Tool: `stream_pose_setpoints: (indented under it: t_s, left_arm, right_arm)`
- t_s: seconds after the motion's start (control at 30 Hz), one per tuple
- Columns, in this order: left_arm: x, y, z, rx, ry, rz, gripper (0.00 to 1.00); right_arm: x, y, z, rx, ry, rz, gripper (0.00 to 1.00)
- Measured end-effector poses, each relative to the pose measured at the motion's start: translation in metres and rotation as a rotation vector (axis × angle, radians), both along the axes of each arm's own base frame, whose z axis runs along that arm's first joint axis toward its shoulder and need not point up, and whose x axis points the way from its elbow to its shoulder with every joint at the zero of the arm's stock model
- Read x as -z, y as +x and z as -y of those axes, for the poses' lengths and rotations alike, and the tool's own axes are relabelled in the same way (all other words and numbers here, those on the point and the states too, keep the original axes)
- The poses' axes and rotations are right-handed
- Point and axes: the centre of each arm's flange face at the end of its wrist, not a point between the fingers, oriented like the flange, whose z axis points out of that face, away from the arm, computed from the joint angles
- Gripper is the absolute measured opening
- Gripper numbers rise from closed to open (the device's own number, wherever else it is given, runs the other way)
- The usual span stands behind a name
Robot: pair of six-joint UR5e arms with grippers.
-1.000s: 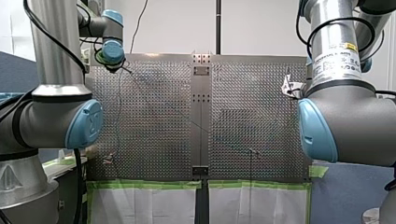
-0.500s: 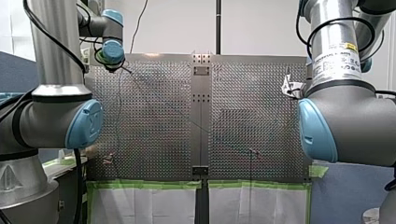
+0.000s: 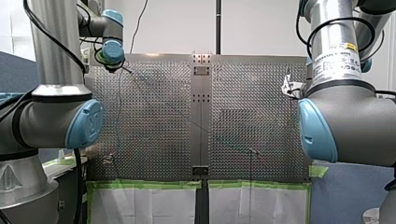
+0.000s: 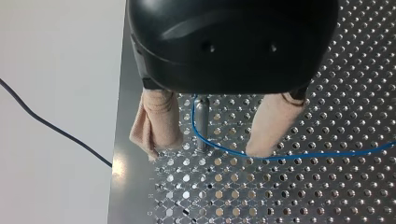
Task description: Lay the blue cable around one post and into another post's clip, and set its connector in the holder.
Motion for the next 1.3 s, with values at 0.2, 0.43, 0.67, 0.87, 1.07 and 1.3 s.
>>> stream_pose_setpoints:
  t_s: [0.2, 0.43, 0.67, 0.87, 1.07, 1.3]
  left_arm:
    - [0.000, 0.000, 0.000, 0.000, 0.000, 0.000, 1.00]
    - [0.003, 0.001, 0.001, 0.007, -0.005, -0.005, 1.00]
    - [0.031, 0.000, 0.017, 0.087, -0.032, -0.024, 1.00]
    - [0.069, -0.004, 0.045, 0.200, -0.086, -0.046, 1.00]
    - [0.105, -0.012, 0.072, 0.307, -0.135, -0.077, 1.00]
    - [0.160, -0.029, 0.104, 0.408, -0.159, -0.154, 1.00]
  right_arm:
    - [0.000, 0.000, 0.000, 0.000, -0.001, 0.000, 1.00]
    - [0.000, 0.000, 0.000, 0.000, 0.001, 0.000, 1.00]
    - [0.000, 0.000, 0.000, 0.000, -0.001, 0.000, 1.00]
    - [0.000, 0.000, 0.000, 0.000, -0.002, 0.000, 1.00]
    - [0.000, 0.000, 0.000, 0.000, 0.001, 0.000, 1.00]
    - [0.000, 0.000, 0.000, 0.000, 0.002, 0.000, 1.00]
